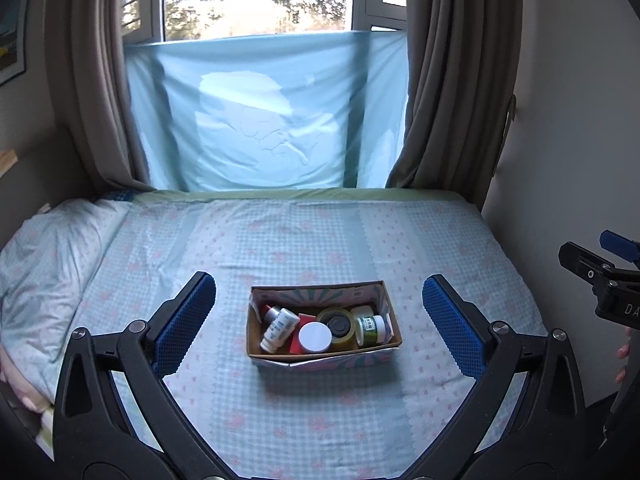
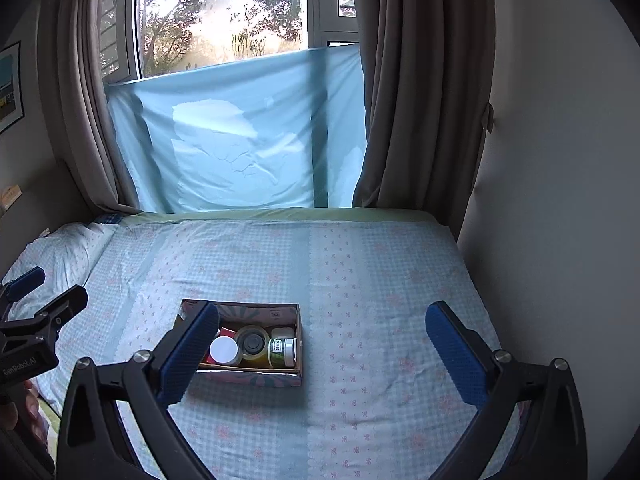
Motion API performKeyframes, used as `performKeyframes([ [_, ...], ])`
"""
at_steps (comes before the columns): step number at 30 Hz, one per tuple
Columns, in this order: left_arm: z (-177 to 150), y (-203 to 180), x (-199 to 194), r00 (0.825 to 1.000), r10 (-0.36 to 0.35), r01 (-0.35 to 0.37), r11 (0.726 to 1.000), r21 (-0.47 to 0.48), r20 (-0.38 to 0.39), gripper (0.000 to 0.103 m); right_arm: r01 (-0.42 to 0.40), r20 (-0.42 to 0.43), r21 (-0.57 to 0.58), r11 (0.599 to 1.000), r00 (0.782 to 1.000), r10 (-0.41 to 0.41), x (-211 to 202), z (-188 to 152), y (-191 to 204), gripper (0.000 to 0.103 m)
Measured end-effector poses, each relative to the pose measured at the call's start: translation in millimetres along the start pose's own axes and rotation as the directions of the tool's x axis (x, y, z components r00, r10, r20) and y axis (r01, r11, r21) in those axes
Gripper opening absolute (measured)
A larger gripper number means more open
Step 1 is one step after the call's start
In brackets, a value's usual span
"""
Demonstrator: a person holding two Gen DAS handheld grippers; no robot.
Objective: Organize rigid objects
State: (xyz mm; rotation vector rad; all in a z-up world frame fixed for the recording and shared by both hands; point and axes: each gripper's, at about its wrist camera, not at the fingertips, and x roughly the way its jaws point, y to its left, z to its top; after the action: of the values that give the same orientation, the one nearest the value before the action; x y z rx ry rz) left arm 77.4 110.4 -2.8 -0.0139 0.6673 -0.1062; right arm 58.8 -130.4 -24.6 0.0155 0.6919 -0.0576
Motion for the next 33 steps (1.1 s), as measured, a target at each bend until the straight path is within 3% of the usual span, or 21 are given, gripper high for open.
performKeyframes([
  [33, -1, -11, -22, 0.998, 0.026, -0.027, 0.999, 0.025, 0.058, 0.103, -0.023, 0.050, 0.011, 1.000, 0.998, 0.023, -19, -4, -8, 0.103],
])
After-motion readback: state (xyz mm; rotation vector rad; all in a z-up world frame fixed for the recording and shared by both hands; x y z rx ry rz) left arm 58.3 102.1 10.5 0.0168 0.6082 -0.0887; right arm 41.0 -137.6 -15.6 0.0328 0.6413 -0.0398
